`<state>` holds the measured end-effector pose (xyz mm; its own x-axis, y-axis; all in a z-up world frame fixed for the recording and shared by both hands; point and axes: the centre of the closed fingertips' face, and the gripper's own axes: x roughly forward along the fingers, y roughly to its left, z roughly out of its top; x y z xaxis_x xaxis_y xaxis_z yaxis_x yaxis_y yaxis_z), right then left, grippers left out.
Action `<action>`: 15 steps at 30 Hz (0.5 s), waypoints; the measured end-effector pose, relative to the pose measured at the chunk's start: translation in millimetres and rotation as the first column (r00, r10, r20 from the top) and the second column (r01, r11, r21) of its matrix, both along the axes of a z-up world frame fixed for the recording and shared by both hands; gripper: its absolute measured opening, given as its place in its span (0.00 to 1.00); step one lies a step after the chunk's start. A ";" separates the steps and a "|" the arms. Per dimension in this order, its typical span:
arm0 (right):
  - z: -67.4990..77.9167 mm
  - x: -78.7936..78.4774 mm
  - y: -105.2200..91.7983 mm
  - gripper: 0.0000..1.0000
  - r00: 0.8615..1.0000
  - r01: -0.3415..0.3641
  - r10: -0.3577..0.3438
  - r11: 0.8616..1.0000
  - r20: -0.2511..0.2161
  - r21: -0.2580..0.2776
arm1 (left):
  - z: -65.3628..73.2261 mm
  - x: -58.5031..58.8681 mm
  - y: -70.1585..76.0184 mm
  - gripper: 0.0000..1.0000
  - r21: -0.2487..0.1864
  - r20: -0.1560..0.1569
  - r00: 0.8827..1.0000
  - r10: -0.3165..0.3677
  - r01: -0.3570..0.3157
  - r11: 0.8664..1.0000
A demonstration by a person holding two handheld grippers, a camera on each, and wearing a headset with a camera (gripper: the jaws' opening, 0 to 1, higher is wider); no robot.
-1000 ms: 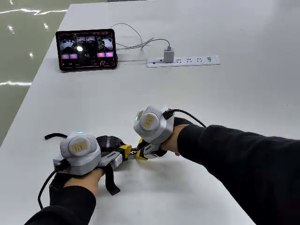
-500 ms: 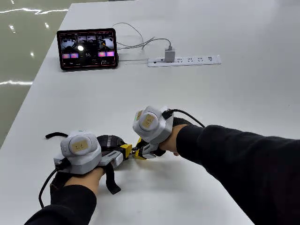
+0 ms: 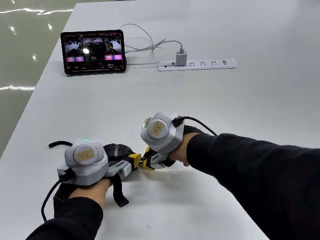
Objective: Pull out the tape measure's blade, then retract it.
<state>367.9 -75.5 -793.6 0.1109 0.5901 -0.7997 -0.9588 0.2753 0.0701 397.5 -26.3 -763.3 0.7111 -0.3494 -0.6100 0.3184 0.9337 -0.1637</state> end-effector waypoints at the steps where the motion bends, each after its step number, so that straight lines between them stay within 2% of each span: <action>1: 0.0 0.0 0.3 0.10 1.000 -0.001 0.001 1.000 0.001 0.001 | -0.1 -0.1 0.0 0.60 -0.001 0.000 1.000 0.000 0.000 1.000; 15: 0.1 0.1 5.7 0.10 1.000 -0.003 0.003 1.000 0.000 0.015 | -0.1 -0.2 0.0 0.60 0.001 0.005 1.000 -0.001 0.001 1.000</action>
<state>368.0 -69.9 -793.5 0.1090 0.6023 -0.7908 -0.9597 0.2710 0.0740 397.3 -26.3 -763.4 0.7137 -0.3501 -0.6067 0.3206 0.9333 -0.1616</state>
